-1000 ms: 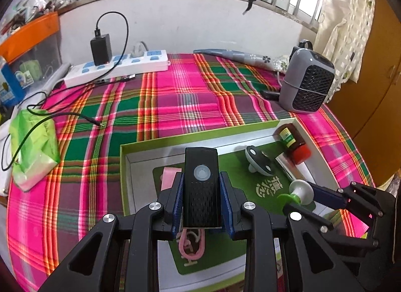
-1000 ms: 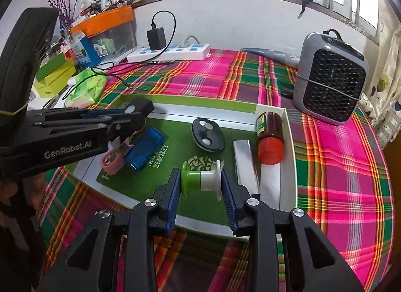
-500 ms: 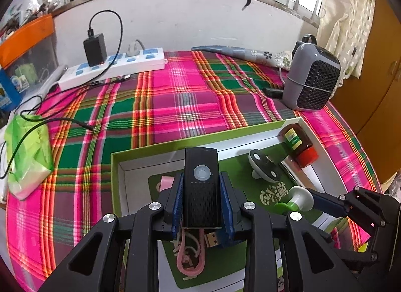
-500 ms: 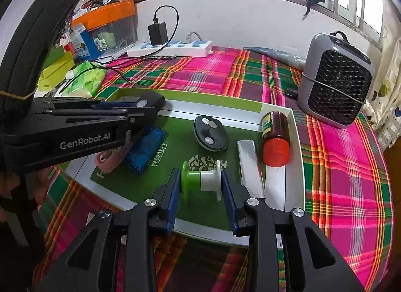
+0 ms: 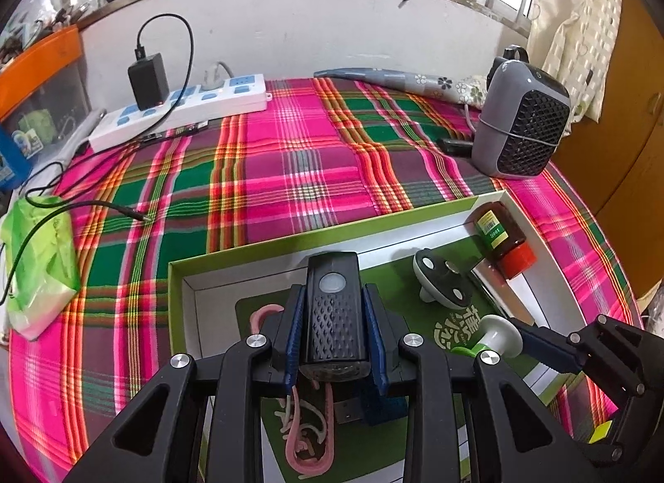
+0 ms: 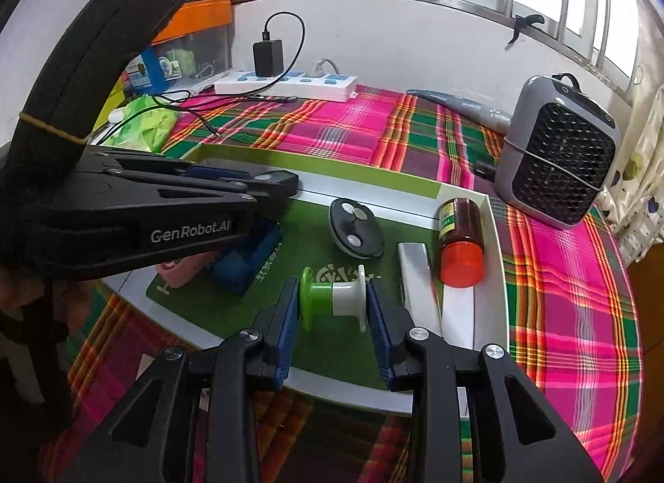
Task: Organize rigid objects
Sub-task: 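Lower the green spool into the box and open the right tool while the left tool lowers the remote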
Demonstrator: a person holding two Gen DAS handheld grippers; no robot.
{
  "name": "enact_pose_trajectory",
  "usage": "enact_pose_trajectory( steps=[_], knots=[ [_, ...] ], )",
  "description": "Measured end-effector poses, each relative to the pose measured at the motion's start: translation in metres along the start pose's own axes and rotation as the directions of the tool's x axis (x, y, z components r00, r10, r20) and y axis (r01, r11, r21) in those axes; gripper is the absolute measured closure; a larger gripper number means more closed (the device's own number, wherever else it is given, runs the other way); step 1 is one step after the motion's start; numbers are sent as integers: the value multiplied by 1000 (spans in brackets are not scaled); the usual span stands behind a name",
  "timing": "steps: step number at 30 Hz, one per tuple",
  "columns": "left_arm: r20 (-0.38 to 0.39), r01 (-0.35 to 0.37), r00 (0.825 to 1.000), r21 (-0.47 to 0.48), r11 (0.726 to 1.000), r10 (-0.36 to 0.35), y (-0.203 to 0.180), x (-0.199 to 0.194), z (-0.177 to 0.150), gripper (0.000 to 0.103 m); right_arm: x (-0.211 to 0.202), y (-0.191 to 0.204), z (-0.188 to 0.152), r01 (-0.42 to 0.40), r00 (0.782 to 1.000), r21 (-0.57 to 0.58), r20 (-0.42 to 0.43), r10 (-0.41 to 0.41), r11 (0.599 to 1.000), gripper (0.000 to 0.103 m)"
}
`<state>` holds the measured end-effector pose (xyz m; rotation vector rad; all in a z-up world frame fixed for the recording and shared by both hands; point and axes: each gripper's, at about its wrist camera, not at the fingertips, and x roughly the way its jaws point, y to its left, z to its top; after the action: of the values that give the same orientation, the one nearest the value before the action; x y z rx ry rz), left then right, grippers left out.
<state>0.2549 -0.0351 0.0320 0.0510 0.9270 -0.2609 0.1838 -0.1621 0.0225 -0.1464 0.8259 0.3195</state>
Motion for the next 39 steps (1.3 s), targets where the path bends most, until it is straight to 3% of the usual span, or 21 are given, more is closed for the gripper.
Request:
enact_pose_trajectory(
  steps=[39],
  knots=[
    [-8, -37, 999, 24, 999, 38, -6, 4, -6, 76, 3, -3, -3, -5, 1000, 21, 11, 5, 1000, 69]
  ],
)
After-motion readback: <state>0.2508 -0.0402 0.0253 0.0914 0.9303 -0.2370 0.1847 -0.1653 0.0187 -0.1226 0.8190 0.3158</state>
